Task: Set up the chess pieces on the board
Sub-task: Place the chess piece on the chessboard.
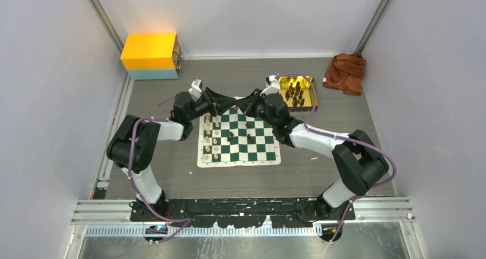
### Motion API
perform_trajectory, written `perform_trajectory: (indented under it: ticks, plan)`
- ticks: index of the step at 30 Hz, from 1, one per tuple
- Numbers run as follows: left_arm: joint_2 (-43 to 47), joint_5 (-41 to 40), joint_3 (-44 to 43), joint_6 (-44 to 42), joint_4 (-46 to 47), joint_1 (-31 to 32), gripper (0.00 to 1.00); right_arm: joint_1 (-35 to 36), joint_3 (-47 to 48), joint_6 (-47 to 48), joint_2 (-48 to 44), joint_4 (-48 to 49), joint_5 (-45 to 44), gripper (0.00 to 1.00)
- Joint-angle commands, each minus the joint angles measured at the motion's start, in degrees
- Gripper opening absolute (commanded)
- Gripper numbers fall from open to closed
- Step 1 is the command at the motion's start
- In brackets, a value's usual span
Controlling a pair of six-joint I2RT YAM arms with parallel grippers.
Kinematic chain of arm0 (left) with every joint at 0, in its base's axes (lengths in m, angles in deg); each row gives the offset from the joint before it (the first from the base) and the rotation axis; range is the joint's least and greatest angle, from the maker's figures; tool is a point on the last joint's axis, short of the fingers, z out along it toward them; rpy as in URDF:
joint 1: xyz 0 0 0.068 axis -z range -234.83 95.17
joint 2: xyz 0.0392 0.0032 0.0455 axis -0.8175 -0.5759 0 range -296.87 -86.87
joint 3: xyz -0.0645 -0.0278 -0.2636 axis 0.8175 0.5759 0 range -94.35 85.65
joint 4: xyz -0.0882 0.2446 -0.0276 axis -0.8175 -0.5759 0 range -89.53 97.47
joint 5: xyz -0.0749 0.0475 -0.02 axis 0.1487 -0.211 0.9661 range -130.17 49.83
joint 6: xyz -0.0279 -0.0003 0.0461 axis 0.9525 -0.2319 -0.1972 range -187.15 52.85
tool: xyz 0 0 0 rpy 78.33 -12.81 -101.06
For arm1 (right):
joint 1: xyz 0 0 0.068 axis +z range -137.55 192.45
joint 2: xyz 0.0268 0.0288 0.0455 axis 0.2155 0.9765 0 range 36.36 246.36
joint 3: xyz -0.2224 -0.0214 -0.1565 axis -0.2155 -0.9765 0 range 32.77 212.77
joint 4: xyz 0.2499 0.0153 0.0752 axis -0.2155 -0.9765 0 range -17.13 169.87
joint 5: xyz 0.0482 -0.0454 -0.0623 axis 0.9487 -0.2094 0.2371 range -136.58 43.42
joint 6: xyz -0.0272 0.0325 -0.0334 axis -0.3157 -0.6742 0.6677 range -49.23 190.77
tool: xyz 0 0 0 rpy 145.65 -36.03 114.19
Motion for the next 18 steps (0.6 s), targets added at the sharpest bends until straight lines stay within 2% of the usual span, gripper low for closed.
perform_trajectory:
  ticks: [1,11,18]
  plan:
    - [0.3,3.6,1.3,1.6,9.5,-0.3,0.29,-0.7,0.9,-1.9,-0.7,4.8,0.7,0.01]
    - [0.8,3.6,4.6,3.0,15.6,-2.0,0.29,-2.2,0.3,-3.8,-2.4,5.3,0.7,0.01]
    - [1.5,5.3,4.3,2.1,16.0,-2.0,0.41,-2.8,1.7,-5.5,-1.2,5.7,3.5,0.01]
